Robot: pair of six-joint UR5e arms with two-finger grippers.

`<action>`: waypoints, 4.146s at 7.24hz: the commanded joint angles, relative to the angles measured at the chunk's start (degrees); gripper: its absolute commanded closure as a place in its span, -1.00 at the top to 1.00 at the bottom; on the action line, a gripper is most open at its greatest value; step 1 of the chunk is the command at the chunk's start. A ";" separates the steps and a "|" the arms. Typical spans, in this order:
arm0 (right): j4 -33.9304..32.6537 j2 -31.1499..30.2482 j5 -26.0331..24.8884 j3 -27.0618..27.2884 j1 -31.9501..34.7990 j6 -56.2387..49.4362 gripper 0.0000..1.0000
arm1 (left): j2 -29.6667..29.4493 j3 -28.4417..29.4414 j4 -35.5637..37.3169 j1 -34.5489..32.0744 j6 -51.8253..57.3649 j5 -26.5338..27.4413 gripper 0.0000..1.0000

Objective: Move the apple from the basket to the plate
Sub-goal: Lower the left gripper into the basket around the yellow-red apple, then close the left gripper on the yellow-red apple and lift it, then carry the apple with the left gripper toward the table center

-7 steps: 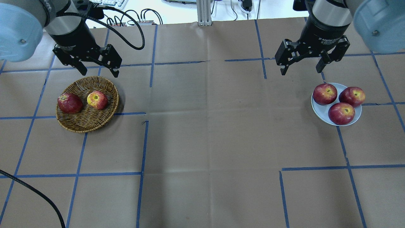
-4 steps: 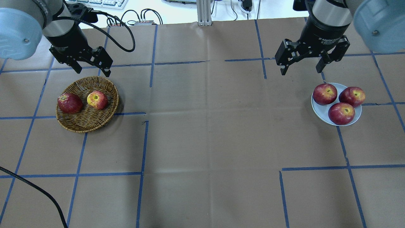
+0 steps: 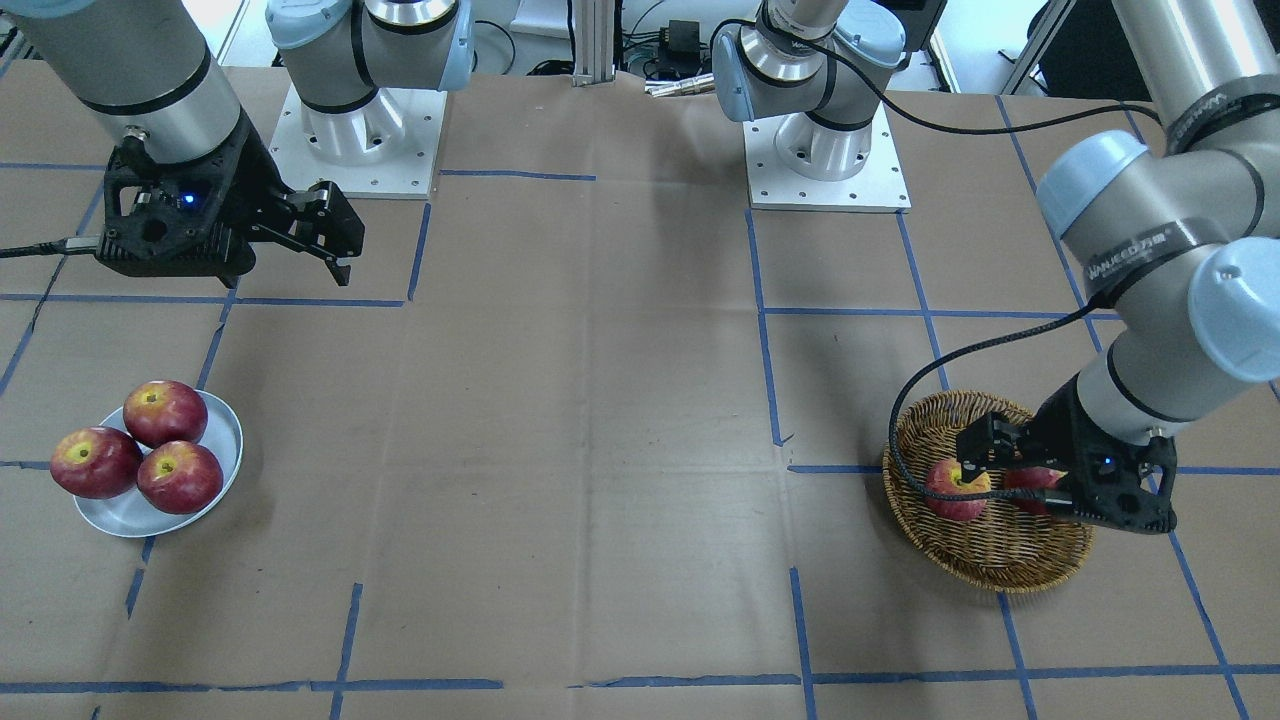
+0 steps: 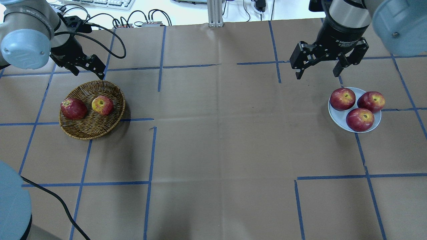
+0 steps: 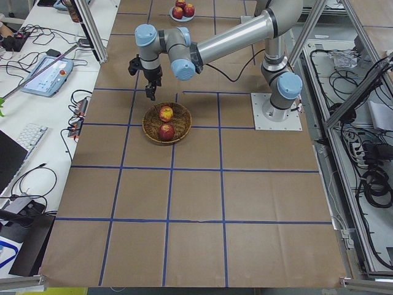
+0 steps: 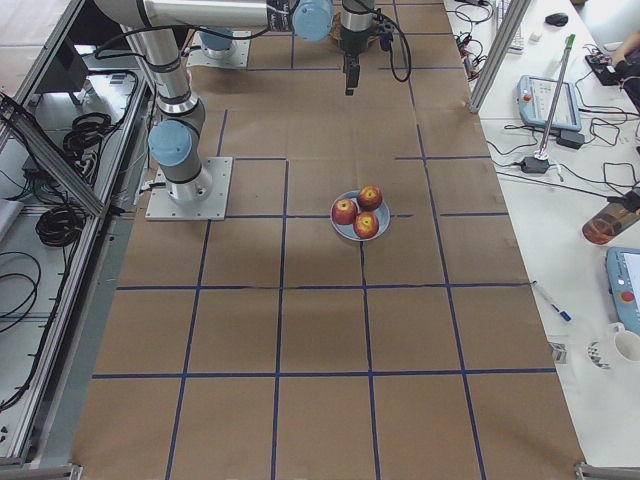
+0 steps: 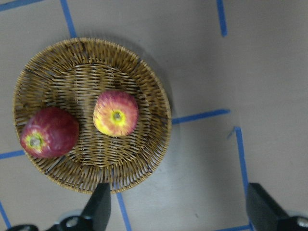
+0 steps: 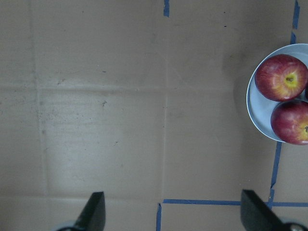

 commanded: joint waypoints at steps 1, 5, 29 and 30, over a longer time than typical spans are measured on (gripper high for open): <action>0.00 0.03 0.00 0.00 0.00 0.00 1.00 | -2.87 -3.61 4.23 0.47 0.57 -0.44 0.97; 0.09 0.03 0.00 0.00 0.00 0.00 1.00 | -3.49 -10.83 12.24 1.96 0.92 -0.36 0.97; 0.09 0.03 0.00 0.00 0.00 -0.09 1.00 | -15.00 2.87 9.34 -37.94 -56.21 -0.53 0.26; 0.09 0.03 0.00 0.17 0.00 -0.09 1.00 | -15.00 2.95 9.43 -38.03 -56.30 -0.53 0.39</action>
